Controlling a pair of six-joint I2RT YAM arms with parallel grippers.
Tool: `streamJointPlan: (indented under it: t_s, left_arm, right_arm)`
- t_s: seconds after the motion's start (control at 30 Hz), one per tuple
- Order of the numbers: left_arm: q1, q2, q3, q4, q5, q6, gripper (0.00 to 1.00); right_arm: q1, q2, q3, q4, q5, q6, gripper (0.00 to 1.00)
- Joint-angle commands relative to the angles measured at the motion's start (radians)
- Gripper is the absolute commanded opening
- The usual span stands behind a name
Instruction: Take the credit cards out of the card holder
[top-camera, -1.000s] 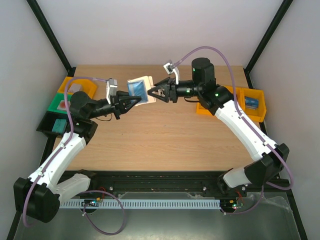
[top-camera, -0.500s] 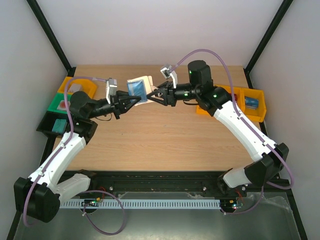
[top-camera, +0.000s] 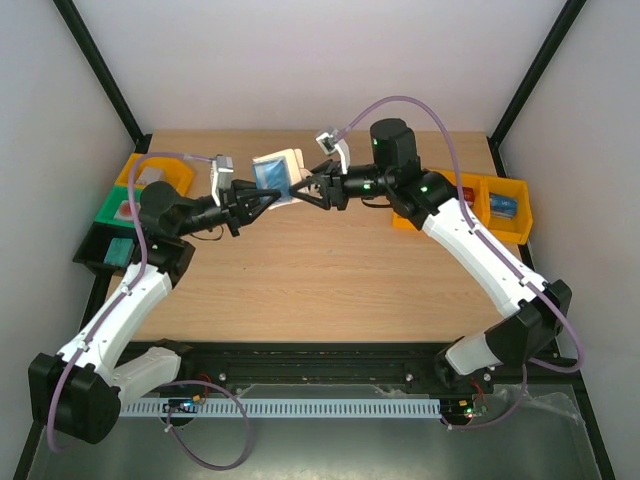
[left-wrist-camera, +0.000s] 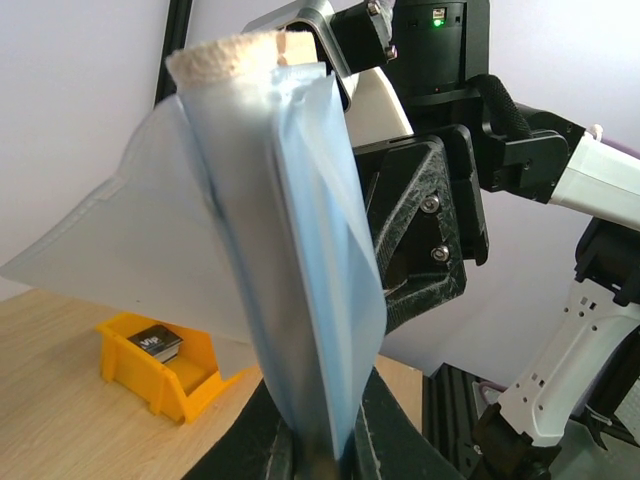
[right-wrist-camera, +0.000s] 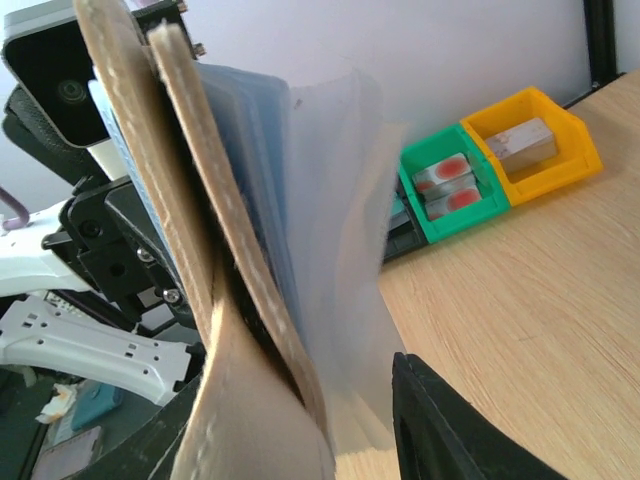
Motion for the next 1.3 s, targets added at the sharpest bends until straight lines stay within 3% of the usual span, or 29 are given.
streamJointPlan:
  t_s: [0.0,0.13,0.23,0.33,0.53,0.63,0.73,0.87,1.0,1.17,1.27]
  left_arm:
    - [-0.032,0.001,0.004,0.073,0.072,0.011,0.02]
    - [-0.036,0.003,0.005,0.067,0.078,0.017,0.02]
    - [-0.038,0.006,0.006,0.064,0.076,0.019,0.02]
    - [-0.037,0.004,0.005,0.050,0.055,0.026,0.04]
    - [-0.033,-0.009,0.012,-0.115,-0.218,0.111,0.58]
    - [-0.018,-0.008,0.006,-0.133,-0.294,0.116,0.76]
    - [-0.016,-0.011,-0.003,-0.141,-0.324,0.119,0.86]
    - [-0.011,-0.014,-0.015,-0.188,-0.449,0.116,0.89]
    - [0.012,-0.009,-0.020,-0.300,-0.682,0.104,0.90]
    - [0.042,0.000,-0.044,-0.386,-0.781,0.091,0.89]
    - [0.047,-0.007,-0.061,-0.395,-0.782,0.083,0.89]
  right_arm:
    - [0.043,0.042,0.029,0.082,-0.023,0.038,0.41]
    - [0.045,0.044,0.028,0.129,-0.059,0.068,0.36]
    - [0.046,0.041,0.028,0.142,-0.071,0.071,0.18]
    - [0.045,0.034,0.027,0.145,-0.080,0.066,0.07]
    - [0.041,0.016,0.033,0.063,-0.004,0.013,0.02]
    - [0.039,0.017,0.052,-0.038,0.128,-0.031,0.02]
    - [0.039,0.037,0.063,-0.156,0.302,-0.067,0.02]
    - [0.039,0.086,0.110,-0.293,0.461,-0.037,0.02]
    - [0.038,0.175,0.144,-0.444,0.657,0.023,0.02]
    - [0.037,0.293,0.131,-0.567,0.879,0.090,0.03]
    - [0.038,0.342,0.080,-0.560,0.921,0.112,0.05]
